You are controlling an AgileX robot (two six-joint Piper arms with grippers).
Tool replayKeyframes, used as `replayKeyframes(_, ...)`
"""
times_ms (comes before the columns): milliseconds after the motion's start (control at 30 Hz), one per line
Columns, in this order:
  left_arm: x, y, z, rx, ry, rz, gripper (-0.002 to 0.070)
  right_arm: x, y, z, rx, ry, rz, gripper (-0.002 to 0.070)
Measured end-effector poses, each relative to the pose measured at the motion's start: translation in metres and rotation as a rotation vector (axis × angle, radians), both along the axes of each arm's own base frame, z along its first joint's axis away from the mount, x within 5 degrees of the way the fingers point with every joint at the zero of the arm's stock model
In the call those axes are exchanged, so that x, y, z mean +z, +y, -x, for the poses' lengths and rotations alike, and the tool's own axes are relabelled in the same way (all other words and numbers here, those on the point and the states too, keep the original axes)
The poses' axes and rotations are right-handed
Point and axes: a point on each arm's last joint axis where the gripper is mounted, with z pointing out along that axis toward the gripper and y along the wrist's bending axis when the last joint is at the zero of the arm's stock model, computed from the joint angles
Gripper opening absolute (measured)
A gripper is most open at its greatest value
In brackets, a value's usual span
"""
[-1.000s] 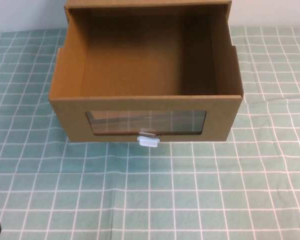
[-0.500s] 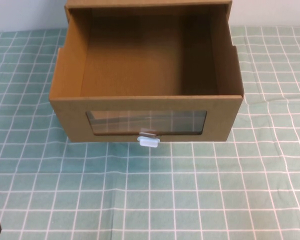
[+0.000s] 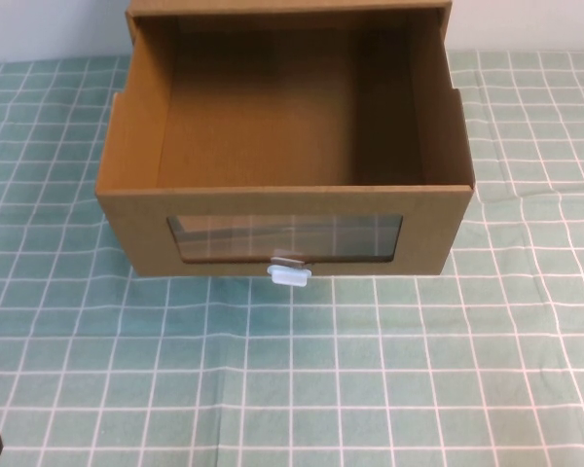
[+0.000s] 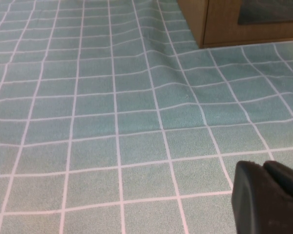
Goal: Open the shoe box
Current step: 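Pull the top drawer of the cardboard box fully open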
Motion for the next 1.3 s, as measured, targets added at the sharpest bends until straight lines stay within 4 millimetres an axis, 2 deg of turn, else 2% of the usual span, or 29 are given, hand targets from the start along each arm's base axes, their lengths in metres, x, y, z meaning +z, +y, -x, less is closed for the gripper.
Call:
replayKeyframes(300,0.000,0.000,0.000,0.000,0.000,0.000,-0.0005,-0.043,-0.001,-0.006,-0.013,0.092,-0.023,-0.0013)
replayKeyframes(600,0.000,0.000,0.000,0.000,0.000,0.000,-0.0005,-0.051,-0.004,-0.004,-0.022,0.166,0.130,-0.0013)
replayKeyframes(800,0.000,0.000,0.000,0.000,0.000,0.000,-0.0005,-0.051,-0.008,-0.004,-0.072,0.172,0.094,-0.0014)
replayKeyframes(1300,0.000,0.000,0.000,0.000,0.000,0.000,-0.0005,-0.051,-0.007,-0.003,-0.069,0.162,0.046,-0.0014)
